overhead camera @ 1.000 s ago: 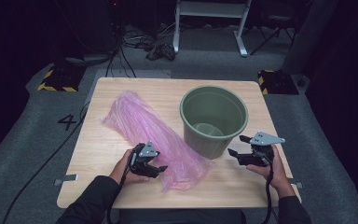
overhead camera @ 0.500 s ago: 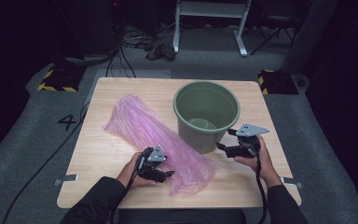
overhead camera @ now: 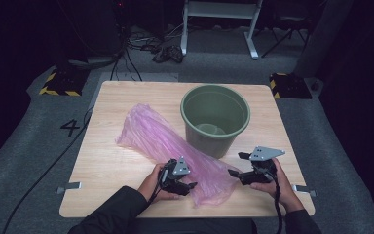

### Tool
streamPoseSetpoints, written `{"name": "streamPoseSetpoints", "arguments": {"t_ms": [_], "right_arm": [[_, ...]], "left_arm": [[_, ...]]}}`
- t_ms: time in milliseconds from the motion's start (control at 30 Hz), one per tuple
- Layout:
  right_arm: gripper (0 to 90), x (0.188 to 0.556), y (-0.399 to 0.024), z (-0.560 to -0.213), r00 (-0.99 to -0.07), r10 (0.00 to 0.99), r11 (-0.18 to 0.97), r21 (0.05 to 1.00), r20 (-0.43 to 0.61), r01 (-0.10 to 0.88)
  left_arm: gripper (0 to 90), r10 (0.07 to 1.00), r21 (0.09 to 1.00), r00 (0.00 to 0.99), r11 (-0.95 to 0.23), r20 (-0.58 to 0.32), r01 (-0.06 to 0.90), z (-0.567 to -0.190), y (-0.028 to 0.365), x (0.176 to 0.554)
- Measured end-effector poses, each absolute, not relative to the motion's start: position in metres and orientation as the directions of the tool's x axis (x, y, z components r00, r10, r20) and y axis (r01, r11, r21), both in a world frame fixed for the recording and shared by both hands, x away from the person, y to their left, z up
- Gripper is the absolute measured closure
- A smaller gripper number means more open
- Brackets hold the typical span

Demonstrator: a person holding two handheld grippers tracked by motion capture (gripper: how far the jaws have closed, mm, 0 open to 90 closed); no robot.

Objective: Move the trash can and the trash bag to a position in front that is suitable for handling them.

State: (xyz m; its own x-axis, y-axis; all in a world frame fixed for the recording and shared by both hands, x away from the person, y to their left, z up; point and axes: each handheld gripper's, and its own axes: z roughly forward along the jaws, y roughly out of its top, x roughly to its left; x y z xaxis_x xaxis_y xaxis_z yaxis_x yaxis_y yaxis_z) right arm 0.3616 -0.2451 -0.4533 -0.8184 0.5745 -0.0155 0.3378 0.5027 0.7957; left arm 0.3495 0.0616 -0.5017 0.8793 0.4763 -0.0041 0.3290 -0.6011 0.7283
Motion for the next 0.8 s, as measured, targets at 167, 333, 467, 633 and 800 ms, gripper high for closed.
{"name": "streamPoseSetpoints", "arguments": {"t_ms": [167,333,467,633,800], "right_arm": [[20.8,0.351,-0.243,-0.464,-0.828,0.561,0.542,0.761,-0.013,0.355],[25.0,0.355,-0.239,-0.477,-0.812,0.583,0.552,0.740,-0.014,0.384],[39.0,0.359,-0.240,-0.484,-0.802,0.597,0.556,0.733,-0.023,0.393],[58.0,0.364,-0.244,-0.488,-0.798,0.602,0.568,0.718,-0.030,0.402],[77.3,0.365,-0.247,-0.487,-0.800,0.598,0.577,0.721,-0.054,0.383]], "left_arm": [[33.3,0.477,0.729,0.879,-0.602,0.000,0.327,-0.502,0.053,0.350],[32.4,0.472,0.731,0.881,-0.606,0.011,0.315,-0.502,0.047,0.349],[27.1,0.454,0.728,0.890,-0.626,0.048,0.280,-0.495,0.053,0.348],[19.6,0.494,0.757,0.866,-0.594,0.078,0.271,-0.476,0.074,0.354],[19.2,0.509,0.773,0.853,-0.584,0.114,0.246,-0.465,0.089,0.359]]}}
